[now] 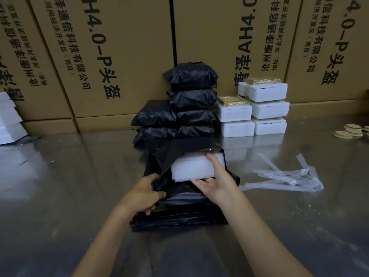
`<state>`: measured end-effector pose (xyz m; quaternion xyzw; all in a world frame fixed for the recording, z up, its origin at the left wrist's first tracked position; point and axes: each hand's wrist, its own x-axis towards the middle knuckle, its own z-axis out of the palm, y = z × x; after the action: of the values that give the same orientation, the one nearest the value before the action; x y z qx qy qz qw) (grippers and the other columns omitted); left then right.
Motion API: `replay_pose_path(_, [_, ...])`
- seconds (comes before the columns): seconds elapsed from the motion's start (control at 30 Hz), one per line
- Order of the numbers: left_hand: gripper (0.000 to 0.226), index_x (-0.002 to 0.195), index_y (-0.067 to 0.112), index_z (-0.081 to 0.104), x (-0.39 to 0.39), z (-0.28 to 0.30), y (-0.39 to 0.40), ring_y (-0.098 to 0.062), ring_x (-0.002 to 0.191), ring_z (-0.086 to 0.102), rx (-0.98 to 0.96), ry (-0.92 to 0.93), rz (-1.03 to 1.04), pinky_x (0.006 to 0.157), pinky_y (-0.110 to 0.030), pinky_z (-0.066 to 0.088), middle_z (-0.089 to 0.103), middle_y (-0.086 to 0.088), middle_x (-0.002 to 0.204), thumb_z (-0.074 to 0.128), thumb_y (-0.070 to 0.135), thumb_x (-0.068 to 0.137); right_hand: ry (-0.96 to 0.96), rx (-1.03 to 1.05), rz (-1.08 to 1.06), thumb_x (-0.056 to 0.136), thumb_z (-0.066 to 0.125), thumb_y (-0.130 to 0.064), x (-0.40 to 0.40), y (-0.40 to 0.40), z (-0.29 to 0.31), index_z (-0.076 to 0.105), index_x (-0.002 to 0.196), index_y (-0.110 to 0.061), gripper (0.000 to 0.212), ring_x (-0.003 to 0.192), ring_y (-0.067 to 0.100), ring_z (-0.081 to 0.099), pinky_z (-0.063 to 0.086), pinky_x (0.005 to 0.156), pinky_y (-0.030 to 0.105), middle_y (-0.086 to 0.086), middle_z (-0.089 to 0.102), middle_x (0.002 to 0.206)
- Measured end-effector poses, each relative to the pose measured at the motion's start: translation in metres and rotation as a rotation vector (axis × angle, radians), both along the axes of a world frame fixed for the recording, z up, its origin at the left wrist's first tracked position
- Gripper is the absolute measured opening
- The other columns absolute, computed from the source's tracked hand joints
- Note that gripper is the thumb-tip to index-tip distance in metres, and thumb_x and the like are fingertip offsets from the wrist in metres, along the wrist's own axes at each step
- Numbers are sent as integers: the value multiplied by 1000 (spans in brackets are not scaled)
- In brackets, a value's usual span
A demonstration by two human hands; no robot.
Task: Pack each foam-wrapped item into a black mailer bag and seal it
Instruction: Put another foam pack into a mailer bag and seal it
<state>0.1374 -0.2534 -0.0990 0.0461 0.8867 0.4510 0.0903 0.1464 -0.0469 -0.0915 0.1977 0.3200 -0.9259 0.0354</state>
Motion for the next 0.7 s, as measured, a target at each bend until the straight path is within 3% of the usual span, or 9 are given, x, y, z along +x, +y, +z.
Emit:
replay_pose_path(0.07, [46,134,24,46,2,3,0,-19,83,65,-163,164,93,67,-32,56,66,-1,108,67,25,92,10,11,1,83,81,-28,1,-5,-10,59,113,-12,40,110,35,64,51,104,50,20,65,118])
replay_pose_path(0.13, [48,135,27,42,5,7,10,-24,100,62,-290,345,186,81,-38,53,61,-2,117,62,39,93,28,16,-5,83,80,-30,2,-10,-18,60,119,-12,45,111,35,65,52,103,49,19,66,120])
replay_pose_path(0.23, [34,130,21,42,8,8,33,-28,87,61,-329,524,230,68,-38,48,62,-4,108,49,36,100,39,3,-18,81,82,-29,4,-14,-23,63,119,-10,47,109,35,67,54,101,47,20,69,117])
replay_pose_path(0.3, [24,126,16,44,9,3,45,-26,69,56,-323,600,240,58,-38,45,60,-3,85,41,26,104,36,2,-43,79,83,-30,3,-15,-20,65,116,-10,47,108,35,67,55,99,45,20,69,116])
replay_pose_path(0.43, [20,123,13,46,11,-8,46,-22,54,54,-271,629,155,52,-44,44,55,-4,64,39,12,105,11,-1,-92,81,81,-33,1,-8,-17,64,114,-9,44,107,34,66,57,94,44,20,67,116])
replay_pose_path(0.57, [24,118,18,47,16,-14,40,-15,46,41,-184,644,-10,47,-42,39,49,-5,56,45,3,100,12,-54,-109,92,69,-43,-2,0,-20,59,126,-6,51,114,36,61,49,105,48,23,62,125])
replay_pose_path(0.7, [24,116,22,51,18,-13,29,-22,53,53,-253,690,40,50,-46,45,58,-4,64,53,9,96,24,-50,-108,93,67,-42,-4,-2,-17,61,120,-7,44,109,35,63,52,102,47,21,63,122])
